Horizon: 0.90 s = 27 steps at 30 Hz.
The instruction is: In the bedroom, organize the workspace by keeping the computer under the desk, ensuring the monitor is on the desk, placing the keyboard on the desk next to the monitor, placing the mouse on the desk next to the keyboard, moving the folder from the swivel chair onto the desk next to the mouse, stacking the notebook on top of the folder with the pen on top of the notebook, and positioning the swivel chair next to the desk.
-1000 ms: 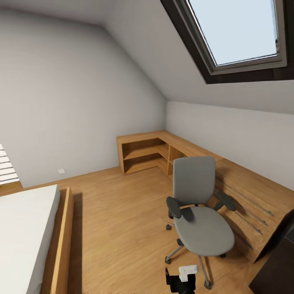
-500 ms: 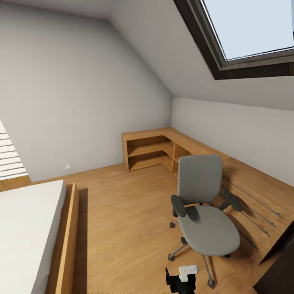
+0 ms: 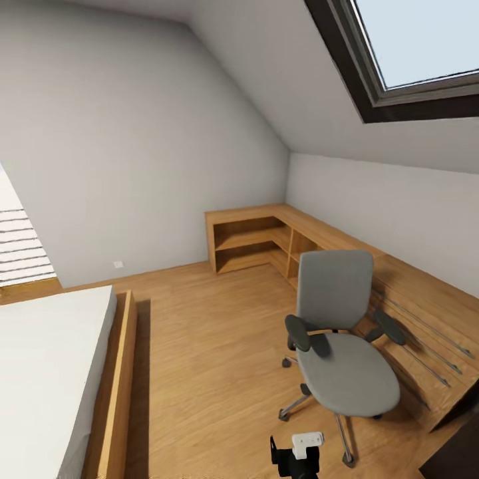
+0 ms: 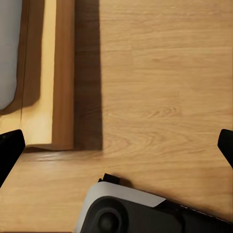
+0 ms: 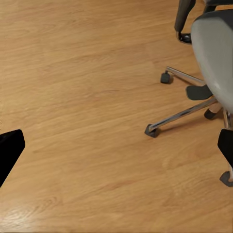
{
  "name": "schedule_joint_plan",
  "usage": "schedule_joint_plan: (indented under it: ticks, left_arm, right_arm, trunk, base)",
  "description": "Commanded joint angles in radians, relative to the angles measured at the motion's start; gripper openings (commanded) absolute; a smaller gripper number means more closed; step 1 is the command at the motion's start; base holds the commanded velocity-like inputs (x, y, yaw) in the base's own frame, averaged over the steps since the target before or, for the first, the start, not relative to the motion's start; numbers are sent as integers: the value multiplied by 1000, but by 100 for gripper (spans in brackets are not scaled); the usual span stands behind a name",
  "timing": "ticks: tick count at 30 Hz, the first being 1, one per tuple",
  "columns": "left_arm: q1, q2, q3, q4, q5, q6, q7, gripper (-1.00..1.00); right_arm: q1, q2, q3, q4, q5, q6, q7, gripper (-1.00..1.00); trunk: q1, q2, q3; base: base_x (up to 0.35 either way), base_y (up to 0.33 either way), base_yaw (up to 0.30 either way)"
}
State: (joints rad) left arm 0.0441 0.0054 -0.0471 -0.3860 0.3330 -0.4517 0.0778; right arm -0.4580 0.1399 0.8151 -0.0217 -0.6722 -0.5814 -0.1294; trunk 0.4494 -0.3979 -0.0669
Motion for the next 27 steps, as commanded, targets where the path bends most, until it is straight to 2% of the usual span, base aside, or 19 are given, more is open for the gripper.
schedule_joint_plan:
  ticks: [1,14,21,27]
  left_arm:
    - [0,1,-5,-2,0,-1,8,100]
    - [0,1,-5,-2,0,2,8,100]
    - [0,0,-5,-2,0,-1,8,100]
    - [0,-1,-5,-2,0,-2,8,100]
  right_arm:
    - [-1,0,9,0,0,-1,-9,100]
    - [-1,-13,7,0,-1,-4,-10,100]
    - [-1,-11,8,-1,-1,-2,-14,100]
    - [-1,-20,6,1,-1,-3,-18,100]
  trunk:
    - [1,-2,-3]
    - [1,-2,-1]
    - [1,-2,1]
    - [1,-2,1]
  base:
    - [0,0,138]
    - [0,0,133]
    - [0,0,35]
    - [0,0,6]
